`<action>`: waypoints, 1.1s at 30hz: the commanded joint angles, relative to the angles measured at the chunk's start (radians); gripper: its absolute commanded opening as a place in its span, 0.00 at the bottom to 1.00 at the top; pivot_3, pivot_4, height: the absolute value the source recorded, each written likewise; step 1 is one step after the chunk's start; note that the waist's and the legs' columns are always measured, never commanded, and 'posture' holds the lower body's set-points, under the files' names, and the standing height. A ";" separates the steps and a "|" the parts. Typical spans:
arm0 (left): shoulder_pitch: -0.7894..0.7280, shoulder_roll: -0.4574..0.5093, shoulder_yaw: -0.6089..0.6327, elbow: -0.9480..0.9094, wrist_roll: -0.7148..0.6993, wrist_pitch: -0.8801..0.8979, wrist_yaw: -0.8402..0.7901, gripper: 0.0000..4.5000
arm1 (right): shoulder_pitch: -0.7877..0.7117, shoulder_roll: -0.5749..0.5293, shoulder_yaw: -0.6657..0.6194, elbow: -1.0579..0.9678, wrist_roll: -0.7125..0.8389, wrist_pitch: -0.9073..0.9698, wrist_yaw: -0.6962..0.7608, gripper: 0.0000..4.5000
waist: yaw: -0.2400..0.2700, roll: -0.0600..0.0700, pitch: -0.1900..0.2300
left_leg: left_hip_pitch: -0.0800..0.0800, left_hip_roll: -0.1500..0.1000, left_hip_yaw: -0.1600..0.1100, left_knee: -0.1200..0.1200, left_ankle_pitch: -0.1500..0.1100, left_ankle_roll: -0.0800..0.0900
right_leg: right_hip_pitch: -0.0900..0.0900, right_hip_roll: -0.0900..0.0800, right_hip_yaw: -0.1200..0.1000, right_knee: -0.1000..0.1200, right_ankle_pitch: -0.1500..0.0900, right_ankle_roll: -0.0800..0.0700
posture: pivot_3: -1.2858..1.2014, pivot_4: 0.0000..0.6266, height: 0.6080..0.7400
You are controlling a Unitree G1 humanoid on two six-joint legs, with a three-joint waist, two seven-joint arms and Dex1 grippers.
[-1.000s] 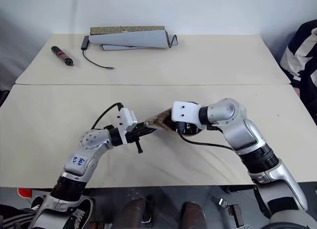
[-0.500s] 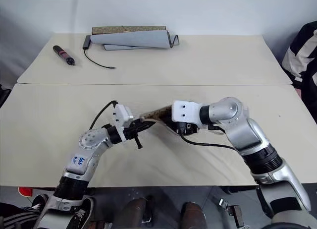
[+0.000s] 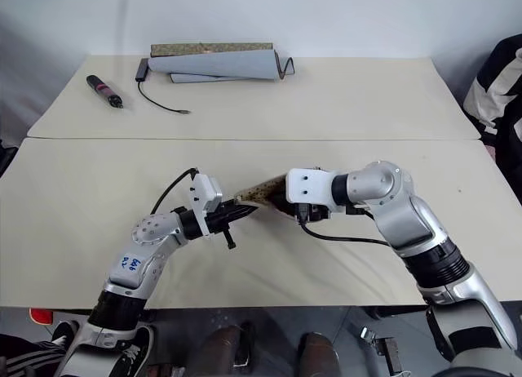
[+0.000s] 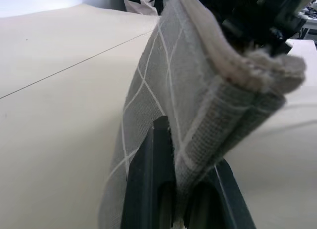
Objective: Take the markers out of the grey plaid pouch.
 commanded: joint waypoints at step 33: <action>0.003 -0.008 0.018 -0.075 -0.018 0.022 0.017 0.00 | -0.030 0.002 -0.005 -0.022 -0.018 -0.024 -0.008 0.43 | 0.000 0.000 0.000 | 0.000 0.000 0.000 0.000 0.000 0.000 | 0.000 0.000 0.000 0.000 0.000 0.000 | 0.52 0.24 1.00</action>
